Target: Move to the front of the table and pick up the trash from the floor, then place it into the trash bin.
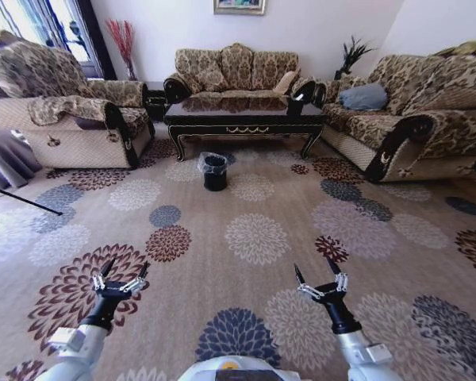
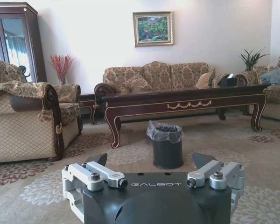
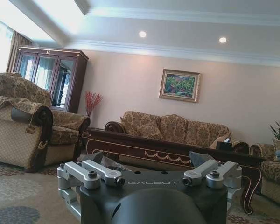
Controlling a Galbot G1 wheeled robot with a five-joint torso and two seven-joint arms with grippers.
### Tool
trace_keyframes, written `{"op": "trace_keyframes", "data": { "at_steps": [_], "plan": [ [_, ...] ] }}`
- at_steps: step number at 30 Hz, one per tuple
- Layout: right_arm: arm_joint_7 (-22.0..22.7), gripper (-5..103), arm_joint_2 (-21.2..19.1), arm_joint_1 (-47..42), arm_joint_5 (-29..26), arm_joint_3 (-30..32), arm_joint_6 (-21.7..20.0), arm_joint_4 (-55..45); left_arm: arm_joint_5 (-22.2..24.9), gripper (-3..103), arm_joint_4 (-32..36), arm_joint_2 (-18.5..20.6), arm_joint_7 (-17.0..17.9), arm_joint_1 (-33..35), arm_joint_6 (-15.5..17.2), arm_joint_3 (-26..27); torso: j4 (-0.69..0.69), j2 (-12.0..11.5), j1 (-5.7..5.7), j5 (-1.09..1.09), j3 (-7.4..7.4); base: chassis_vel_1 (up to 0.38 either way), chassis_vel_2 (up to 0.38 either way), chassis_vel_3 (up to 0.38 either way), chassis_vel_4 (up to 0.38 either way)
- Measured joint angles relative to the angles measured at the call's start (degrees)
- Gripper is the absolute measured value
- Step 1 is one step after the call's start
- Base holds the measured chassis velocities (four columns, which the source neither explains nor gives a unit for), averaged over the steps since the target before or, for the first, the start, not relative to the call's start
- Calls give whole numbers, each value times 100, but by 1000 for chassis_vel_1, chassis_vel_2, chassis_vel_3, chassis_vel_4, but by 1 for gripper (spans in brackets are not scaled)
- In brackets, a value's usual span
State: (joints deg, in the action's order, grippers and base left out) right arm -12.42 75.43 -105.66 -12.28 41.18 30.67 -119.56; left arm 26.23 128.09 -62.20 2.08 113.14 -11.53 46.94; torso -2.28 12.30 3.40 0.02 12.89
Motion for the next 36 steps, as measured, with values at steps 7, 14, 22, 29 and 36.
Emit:
{"op": "trace_keyframes", "data": {
  "at_steps": [7, 14, 22, 29, 36],
  "plan": [
    [0, 100, 0, 0, 0, 0, 0, 0, 0, 100, 0, 0, 0, 0, 0, 0, 0, 144, 43, -3, 99, 0, 0, 0, 0],
    [0, 100, 0, 0, 0, 0, 0, 0, 0, 100, 0, 0, 0, 0, 0, 0, 1, 308, 90, -2, 217, 0, 0, 0, 0],
    [0, 100, 0, 0, 0, 0, 0, 0, 0, 100, 0, 0, 0, 0, 0, 0, 1, 481, 123, -2, 358, 0, 0, 0, 0],
    [0, 100, 0, -1, 0, 0, 0, 0, 0, 100, 0, 0, 0, 0, 0, 0, 1, 651, 179, -1, 470, 12, 18, -14, -14],
    [0, 100, 0, 0, 0, 0, 0, 0, 0, 100, 0, 0, 0, 0, 0, 0, 0, 762, 213, -3, 546, 47, 47, -36, -47]
  ]
}}
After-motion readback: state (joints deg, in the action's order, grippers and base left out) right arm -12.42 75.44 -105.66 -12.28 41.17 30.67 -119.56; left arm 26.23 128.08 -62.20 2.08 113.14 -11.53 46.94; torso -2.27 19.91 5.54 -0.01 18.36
